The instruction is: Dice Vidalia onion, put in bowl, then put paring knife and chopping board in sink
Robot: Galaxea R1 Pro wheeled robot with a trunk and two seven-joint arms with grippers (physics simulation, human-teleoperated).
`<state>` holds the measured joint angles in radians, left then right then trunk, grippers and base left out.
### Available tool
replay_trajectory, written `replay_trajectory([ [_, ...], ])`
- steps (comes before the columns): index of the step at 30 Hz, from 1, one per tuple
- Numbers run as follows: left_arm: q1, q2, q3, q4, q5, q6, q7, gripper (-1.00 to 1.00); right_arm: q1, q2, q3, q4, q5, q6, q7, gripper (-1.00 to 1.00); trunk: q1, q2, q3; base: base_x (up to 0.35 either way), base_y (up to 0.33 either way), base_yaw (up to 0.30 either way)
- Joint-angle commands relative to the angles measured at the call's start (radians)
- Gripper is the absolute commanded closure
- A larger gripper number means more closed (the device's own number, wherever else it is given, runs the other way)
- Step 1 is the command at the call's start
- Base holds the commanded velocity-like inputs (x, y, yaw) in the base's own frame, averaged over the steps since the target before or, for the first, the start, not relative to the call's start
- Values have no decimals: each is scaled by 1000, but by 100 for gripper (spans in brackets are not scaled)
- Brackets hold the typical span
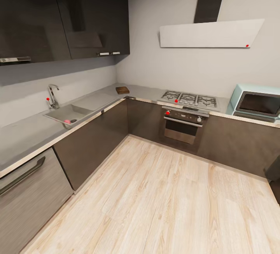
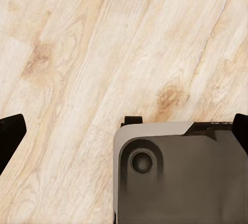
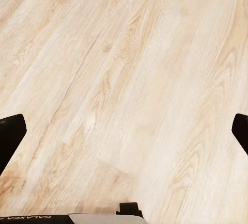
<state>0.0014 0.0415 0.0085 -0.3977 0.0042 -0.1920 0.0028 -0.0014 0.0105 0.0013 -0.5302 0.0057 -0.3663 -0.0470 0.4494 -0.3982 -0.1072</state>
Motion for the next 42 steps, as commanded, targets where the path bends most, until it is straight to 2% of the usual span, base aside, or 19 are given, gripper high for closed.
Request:
replay_trajectory([
  [1, 0, 0, 1, -1, 0, -2, 0, -100, 0, 0, 0, -1, 1, -2, -4, -100, 1, -2, -2, 0, 0, 0],
  [30, 0, 0, -1, -1, 0, -3, -1, -100, 0, 0, 5, -1, 2, -2, -4, -100, 1, -2, -2, 0, 0, 0],
  [42, 0, 1, 0, -1, 0, -3, -1, -100, 0, 6, 1, -1, 0, -2, -6, -100, 1, -2, -2, 257, 0, 0],
])
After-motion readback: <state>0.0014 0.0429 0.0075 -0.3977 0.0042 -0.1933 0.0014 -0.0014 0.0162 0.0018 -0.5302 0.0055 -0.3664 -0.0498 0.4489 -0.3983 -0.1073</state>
